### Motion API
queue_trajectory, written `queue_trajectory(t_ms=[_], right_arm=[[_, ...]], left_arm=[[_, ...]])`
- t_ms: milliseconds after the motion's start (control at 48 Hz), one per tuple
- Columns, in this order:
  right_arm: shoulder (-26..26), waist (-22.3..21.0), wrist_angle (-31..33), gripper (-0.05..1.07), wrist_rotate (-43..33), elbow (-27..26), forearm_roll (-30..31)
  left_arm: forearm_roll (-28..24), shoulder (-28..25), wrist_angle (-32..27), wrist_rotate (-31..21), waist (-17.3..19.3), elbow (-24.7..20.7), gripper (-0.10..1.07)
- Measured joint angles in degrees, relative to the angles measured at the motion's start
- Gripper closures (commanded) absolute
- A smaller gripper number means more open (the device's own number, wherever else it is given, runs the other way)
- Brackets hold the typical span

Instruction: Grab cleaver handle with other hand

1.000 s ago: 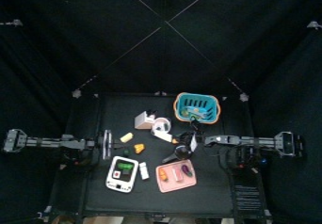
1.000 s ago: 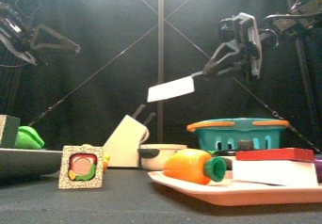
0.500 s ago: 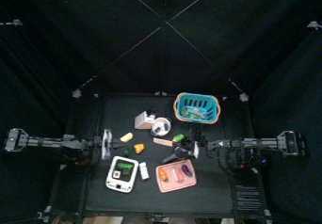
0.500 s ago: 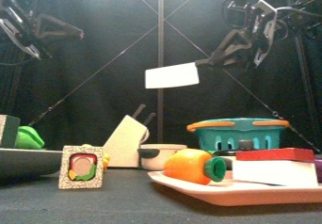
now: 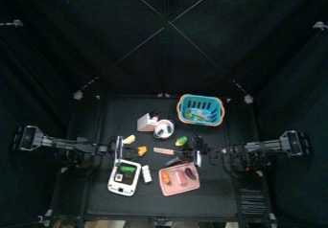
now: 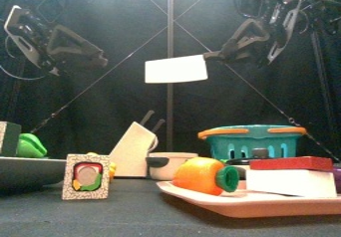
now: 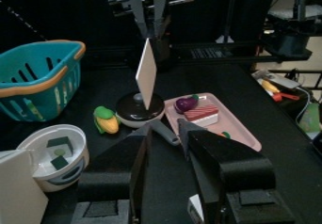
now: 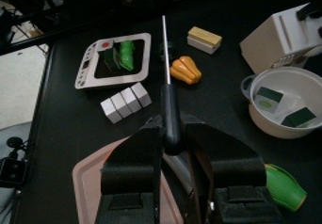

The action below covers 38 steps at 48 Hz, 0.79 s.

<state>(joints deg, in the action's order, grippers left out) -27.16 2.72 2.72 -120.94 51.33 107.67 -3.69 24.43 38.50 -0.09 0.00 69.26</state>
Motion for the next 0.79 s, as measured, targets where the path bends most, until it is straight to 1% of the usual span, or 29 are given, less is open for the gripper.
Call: queue_trajectory(t_ms=[83, 167, 438, 583, 792], right_arm=[[0.79, 0.35, 0.00, 0.50, -0.09, -0.35, 0.00], [1.23, 0.35, 0.00, 0.50, 0.00, -0.62, 0.00], [2.20, 0.35, 0.00, 0.50, 0.00, -1.41, 0.35], [2.37, 0.44, 0.00, 0.50, -0.09, -1.76, 0.70], [2.72, 1.23, 0.09, 0.50, 0.00, -2.02, 0.79]], left_arm=[[0.00, -2.02, 0.44, 0.18, 0.00, -0.70, 0.28], [0.09, -3.78, 2.20, 0.09, -0.09, -1.32, 0.28], [0.35, -9.93, 10.81, 0.18, -0.88, -2.81, 0.27], [0.79, -13.18, 13.36, 0.26, -0.88, -3.52, 0.27], [1.93, -16.44, 15.03, 0.18, -0.79, -5.19, 0.25]])
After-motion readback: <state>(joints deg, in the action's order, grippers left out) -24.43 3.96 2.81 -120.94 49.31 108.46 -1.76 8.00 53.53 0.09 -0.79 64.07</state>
